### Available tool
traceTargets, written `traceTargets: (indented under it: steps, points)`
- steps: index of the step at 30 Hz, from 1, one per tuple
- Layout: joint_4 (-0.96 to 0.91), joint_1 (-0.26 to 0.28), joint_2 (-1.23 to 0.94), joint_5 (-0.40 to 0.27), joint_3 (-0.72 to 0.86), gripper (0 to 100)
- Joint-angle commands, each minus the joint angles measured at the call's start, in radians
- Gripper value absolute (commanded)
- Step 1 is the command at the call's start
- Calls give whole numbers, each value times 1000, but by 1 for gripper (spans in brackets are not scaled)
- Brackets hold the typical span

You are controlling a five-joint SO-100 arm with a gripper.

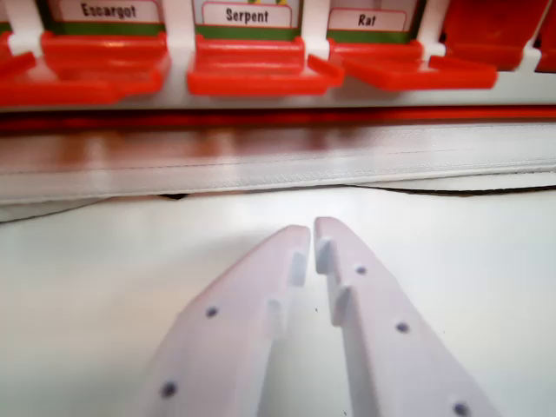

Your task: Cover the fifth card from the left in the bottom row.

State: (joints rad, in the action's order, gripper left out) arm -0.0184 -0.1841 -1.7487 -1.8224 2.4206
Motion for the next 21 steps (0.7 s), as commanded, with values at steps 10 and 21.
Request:
traceTargets:
  steps: [10, 21]
  points:
    - [-43, 37, 158, 11, -299, 0]
    - [-40, 51, 207, 21, -383, 0]
